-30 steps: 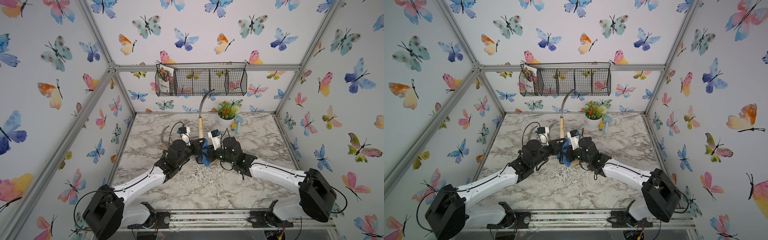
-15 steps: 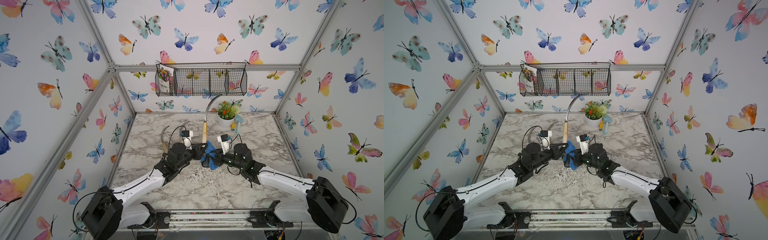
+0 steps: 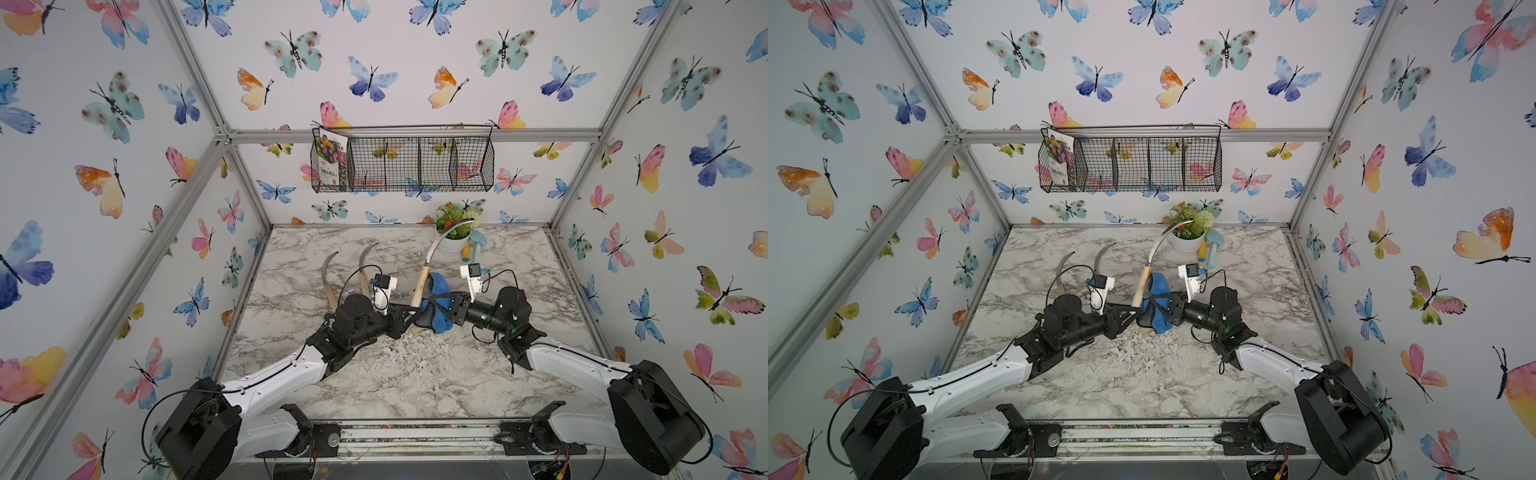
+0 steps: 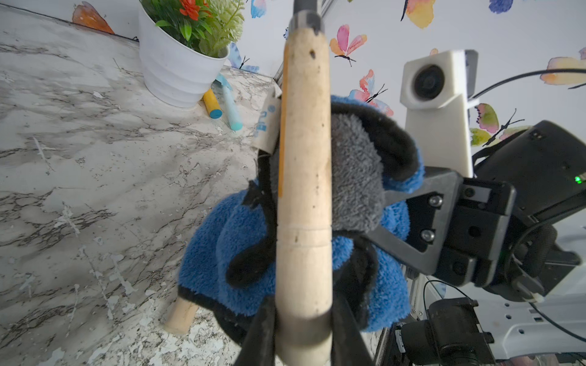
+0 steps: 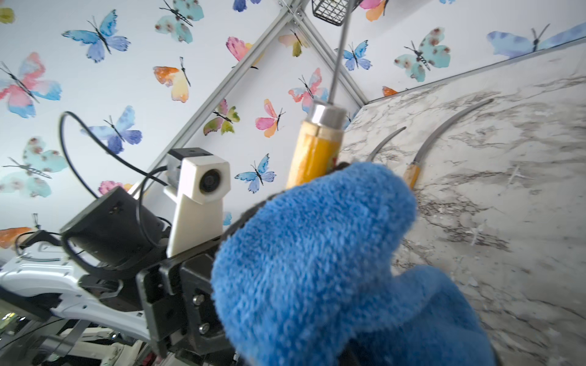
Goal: Wipe small sickles with rags
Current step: Wipe the small sickle.
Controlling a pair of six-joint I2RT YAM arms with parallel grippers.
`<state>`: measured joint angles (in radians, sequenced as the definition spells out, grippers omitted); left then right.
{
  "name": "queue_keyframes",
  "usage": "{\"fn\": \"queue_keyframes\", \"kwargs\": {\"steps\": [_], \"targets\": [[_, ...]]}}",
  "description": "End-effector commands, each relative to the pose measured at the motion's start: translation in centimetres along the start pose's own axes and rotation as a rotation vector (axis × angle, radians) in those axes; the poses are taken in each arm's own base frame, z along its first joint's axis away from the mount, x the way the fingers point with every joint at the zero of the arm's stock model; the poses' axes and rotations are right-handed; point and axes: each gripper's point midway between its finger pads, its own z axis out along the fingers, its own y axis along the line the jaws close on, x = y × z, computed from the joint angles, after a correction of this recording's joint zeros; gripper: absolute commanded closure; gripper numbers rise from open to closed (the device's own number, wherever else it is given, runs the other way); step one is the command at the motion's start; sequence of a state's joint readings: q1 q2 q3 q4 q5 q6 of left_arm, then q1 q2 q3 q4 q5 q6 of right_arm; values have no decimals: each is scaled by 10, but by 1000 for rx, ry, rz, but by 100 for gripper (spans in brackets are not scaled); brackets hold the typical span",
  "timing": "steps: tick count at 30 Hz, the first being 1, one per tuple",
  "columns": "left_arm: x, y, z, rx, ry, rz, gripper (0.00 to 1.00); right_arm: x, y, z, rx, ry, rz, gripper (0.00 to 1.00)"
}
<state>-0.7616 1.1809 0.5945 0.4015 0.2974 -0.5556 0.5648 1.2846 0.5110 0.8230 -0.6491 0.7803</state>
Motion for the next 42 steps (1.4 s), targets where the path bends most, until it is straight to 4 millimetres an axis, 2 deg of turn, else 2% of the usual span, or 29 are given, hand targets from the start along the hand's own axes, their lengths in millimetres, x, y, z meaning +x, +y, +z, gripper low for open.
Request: {"fn": "queue_keyframes", "kwargs": {"steps": [1,4,11,14,17,20,26,32,35,37,42], "targets": [[1,-13,7,61,24,61,100,0,22,1,-123,11,-6,98],[5,-13,9,63,34,74,100,-11,20,-2,-128,-42,3,98],[11,-24,4,77,36,90,100,-58,0,-17,-78,-135,5,98],[14,-26,5,81,43,93,100,-65,-7,-17,-62,-142,9,98],[14,-25,6,78,41,95,100,-58,-11,-12,-77,-96,27,98],[12,-23,9,62,38,100,100,-40,-13,-11,-118,-81,76,98],[-5,-18,16,4,7,109,100,6,7,-6,-166,-31,86,98],[-20,-23,20,-7,-15,114,100,29,15,-11,-165,-25,88,98],[-20,-24,22,0,-10,114,100,28,19,-13,-183,-31,82,98],[-16,-24,25,8,3,107,100,19,20,-11,-167,-49,65,98],[-3,-19,24,19,25,91,100,-15,19,-6,-104,-96,10,98]]}}
